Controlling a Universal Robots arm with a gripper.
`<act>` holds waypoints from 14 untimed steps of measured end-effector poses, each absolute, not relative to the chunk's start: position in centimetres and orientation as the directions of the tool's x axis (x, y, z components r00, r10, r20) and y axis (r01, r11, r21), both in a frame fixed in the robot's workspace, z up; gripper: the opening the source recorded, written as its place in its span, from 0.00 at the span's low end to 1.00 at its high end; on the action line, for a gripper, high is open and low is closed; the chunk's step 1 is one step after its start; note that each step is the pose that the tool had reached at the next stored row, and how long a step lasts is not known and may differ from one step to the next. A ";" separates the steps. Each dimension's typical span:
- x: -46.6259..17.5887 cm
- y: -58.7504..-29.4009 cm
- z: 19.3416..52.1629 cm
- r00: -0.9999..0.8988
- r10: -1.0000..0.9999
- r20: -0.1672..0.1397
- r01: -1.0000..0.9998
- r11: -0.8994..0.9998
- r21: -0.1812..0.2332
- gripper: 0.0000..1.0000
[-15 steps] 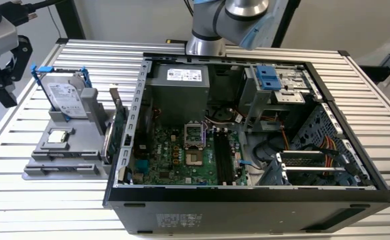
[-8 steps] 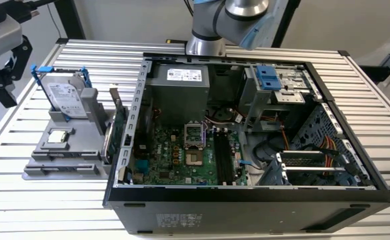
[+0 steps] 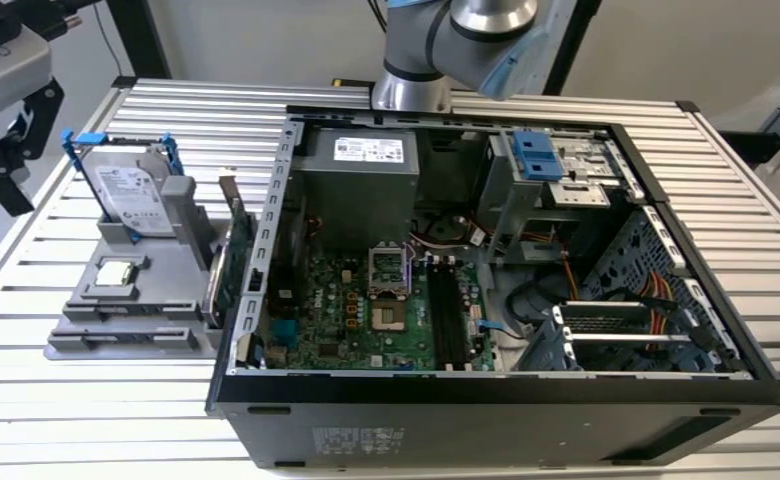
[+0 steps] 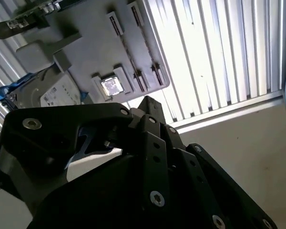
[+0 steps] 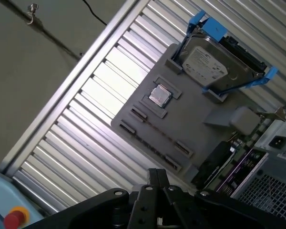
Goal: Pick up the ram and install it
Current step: 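Pick up the ram and move it above insertion slot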
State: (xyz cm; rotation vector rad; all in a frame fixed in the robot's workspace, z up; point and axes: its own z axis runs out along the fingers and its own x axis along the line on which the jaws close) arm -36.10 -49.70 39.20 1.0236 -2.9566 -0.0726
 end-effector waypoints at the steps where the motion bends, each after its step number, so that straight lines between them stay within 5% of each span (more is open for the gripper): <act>1: -36.1 -49.7 39.2 -0.781 -0.624 -0.004 -0.624 0.780 0.048 0.00; 14: -36.1 -49.7 39.2 -0.705 -0.709 -0.003 -0.708 0.704 0.047 0.00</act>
